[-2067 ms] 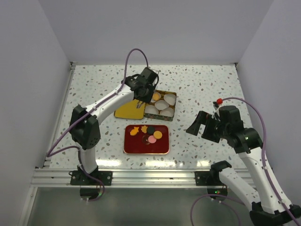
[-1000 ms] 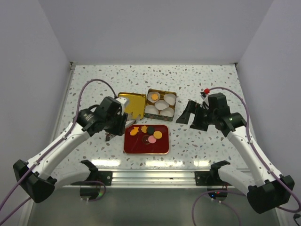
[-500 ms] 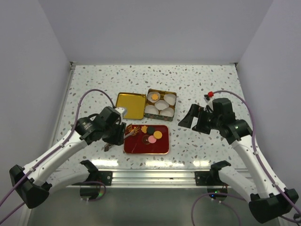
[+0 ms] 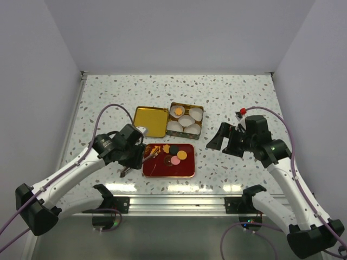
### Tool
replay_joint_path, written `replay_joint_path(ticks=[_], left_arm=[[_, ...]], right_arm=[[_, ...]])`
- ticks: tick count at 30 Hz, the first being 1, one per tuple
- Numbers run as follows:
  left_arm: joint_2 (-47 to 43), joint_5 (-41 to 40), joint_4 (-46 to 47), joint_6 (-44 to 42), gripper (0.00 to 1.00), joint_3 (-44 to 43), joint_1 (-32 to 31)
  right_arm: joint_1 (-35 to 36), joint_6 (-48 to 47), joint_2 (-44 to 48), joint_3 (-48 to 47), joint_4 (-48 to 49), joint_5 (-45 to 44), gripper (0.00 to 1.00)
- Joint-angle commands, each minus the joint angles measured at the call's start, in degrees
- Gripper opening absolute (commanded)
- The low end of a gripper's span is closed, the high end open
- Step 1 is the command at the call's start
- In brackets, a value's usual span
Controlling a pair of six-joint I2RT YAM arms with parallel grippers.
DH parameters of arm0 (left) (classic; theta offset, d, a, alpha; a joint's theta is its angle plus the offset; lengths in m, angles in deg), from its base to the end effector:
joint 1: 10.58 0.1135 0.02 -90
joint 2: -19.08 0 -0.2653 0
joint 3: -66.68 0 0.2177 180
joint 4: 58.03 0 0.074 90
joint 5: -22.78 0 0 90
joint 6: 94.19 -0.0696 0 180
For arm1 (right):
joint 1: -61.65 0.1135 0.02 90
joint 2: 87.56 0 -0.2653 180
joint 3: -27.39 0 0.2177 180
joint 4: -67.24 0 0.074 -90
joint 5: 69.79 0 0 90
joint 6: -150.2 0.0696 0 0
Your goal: Pack the cookies
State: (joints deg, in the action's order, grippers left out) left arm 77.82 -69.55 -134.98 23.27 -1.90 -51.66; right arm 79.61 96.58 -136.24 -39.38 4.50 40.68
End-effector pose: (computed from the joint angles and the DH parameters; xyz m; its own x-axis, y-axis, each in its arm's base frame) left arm 0.1169 -0.0982 0.2452 -0.9135 0.1851 -0.3624 0.2518 0.9567 -0.1461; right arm 0.1359 0.0697 0.2825 -0.8500 0.3086 -0.4270 -0.0266 0.7843 0.6198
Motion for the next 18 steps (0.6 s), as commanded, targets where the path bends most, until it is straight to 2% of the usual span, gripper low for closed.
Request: replay_joint_path(ticks=[1,14,18], left_arm=[[0.5,-0.7,0.6,0.4,0.48,0.2,-0.5],[3.5,0.0,2.2,0.5,0.49,-0.5,-0.8],[4.3,-0.4,2.7,0.3,0.39,-1.2,-0.8]], right_arm=[[0.1,-1.0,0.1,-0.3,-0.8,-0.4,0.99],[0.1,-1.2,-0.8,-0.5,-0.5,-0.6,0.99],[0.1,-1.5,-0.8,-0.7,-1.0,-1.0,0.99]])
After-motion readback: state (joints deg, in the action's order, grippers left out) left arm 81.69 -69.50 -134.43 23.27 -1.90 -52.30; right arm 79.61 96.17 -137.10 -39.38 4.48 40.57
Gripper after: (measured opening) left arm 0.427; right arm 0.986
